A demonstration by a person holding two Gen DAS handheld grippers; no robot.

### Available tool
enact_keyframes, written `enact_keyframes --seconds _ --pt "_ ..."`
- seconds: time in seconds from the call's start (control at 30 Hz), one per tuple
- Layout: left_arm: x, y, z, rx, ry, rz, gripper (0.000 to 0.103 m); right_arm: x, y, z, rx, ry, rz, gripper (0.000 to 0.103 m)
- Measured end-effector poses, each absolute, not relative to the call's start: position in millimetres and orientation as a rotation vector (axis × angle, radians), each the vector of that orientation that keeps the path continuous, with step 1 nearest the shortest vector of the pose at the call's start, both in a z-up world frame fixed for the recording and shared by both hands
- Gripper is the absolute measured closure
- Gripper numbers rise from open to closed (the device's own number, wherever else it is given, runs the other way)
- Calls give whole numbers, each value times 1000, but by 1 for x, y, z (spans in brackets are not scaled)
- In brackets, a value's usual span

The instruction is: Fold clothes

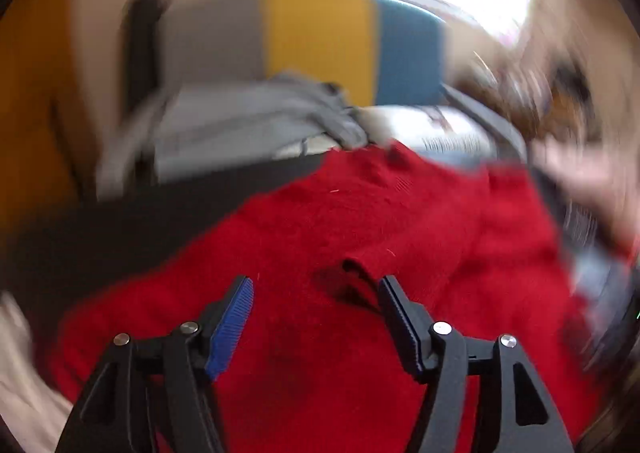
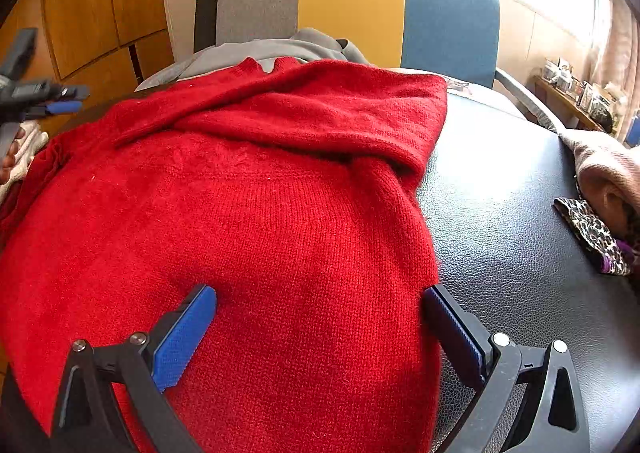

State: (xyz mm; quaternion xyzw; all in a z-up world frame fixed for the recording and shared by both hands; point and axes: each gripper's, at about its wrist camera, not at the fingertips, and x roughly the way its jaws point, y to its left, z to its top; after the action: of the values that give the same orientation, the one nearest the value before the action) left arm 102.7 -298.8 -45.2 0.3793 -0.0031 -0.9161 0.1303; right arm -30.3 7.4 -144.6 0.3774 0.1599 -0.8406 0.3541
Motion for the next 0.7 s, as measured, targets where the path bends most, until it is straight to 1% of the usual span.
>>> enact_keyframes --seconds 0.07,0.1,0.2,0.27,0.37,0.4,0.43,0.47,0.5,0.53,0.6,0.7 --pt "97 -263 -54 1147 -312 -2711 36 -31 7 -145 975 418 -2174 0" --pt "94 -247 -60 1165 -424 -2726 36 -31 6 -146 976 419 -2175 0" --pt "78 -222 -80 1188 -626 -2734 36 -29 5 -145 974 427 -2180 0" --pt "65 -227 -91 1224 -652 -2721 36 -29 4 -145 974 430 -2183 0" --pt "41 -238 -108 1359 -584 -2700 36 -29 4 -145 976 430 -2184 0" --pt "35 -245 -114 1407 -549 -2689 37 -29 5 -145 977 429 -2184 0" --pt "30 -252 -117 1448 -468 -2696 44 -29 5 -145 977 429 -2184 0" --pt "27 -261 -116 1469 -354 -2713 53 -29 5 -145 977 429 -2185 0" --pt "26 -270 -111 1478 -229 -2730 84 -29 5 -144 976 429 -2185 0" --pt "24 -280 -106 1485 -103 -2742 97 -29 5 -144 976 429 -2185 0" --pt "21 -298 -95 1487 155 -2764 97 -30 4 -145 977 428 -2185 0" --pt "27 -328 -68 1401 629 -2874 98 -30 4 -145 976 429 -2185 0"
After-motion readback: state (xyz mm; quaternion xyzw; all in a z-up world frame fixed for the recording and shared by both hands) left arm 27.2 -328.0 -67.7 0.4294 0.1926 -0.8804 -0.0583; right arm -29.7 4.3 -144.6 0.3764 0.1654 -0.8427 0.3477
